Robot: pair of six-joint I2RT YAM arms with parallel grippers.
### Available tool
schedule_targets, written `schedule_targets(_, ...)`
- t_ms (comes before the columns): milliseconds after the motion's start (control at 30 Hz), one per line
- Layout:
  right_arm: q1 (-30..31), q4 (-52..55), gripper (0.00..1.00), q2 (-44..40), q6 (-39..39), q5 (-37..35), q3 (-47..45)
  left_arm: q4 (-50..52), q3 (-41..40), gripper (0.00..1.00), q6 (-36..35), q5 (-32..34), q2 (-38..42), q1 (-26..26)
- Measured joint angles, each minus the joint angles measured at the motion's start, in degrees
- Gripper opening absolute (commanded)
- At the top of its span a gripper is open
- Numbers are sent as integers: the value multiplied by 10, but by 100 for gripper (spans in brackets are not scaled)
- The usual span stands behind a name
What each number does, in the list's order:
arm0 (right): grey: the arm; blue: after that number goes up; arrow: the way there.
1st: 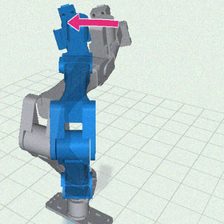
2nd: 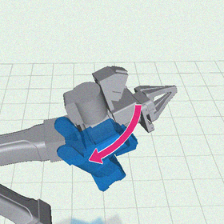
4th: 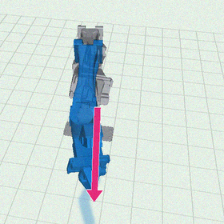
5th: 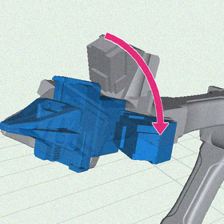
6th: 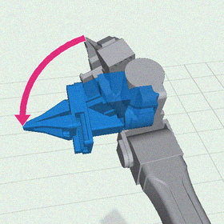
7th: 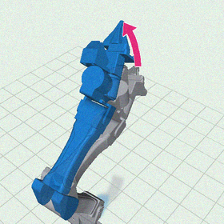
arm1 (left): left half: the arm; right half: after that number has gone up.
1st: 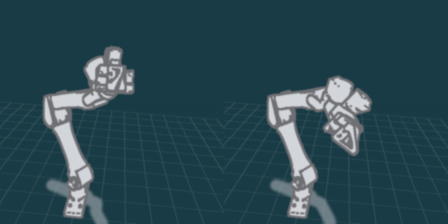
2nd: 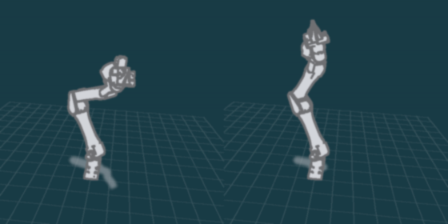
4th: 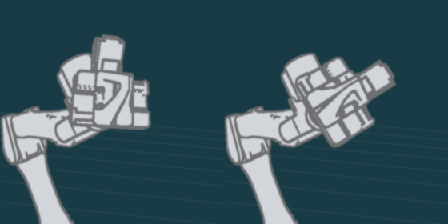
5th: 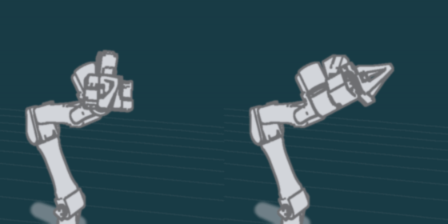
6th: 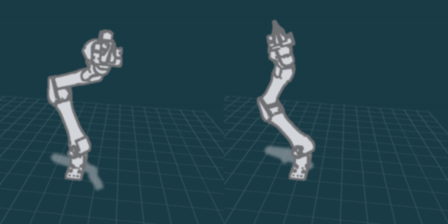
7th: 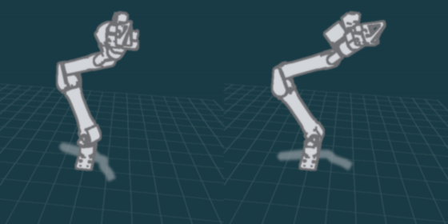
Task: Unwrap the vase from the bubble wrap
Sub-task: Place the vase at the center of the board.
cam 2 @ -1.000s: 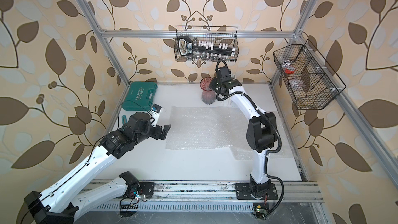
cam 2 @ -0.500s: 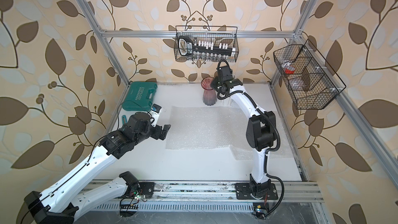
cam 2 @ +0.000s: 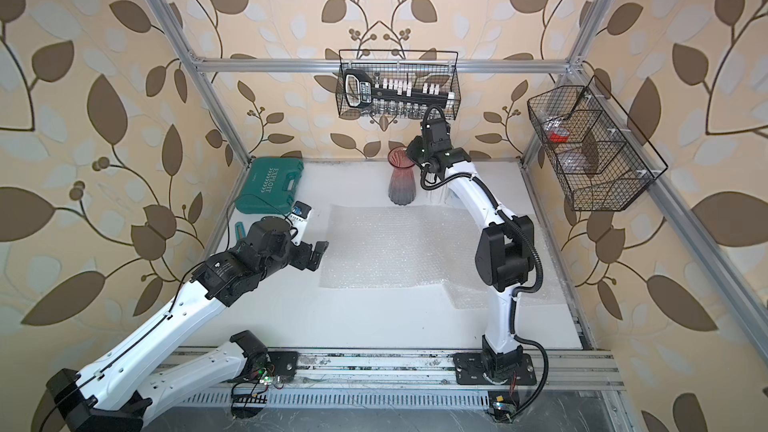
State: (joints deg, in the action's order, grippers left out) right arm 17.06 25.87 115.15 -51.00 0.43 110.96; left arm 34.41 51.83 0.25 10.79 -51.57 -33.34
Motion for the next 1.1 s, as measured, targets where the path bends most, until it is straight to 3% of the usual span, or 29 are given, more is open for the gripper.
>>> schedule_targets(533,-6,-5,34,0,3,17,-7,1,0,99,0,2,0,0)
schedule_targets(733,-7,-35,37,-10,49,52,-33,2,4,99,21,11,-3,0)
schedule_targets(833,-7,-61,37,-35,88,72,-68,6,21,99,68,41,-14,0)
schedule_targets(1100,-7,-130,40,-176,207,73,-203,-15,35,99,186,203,-42,0)
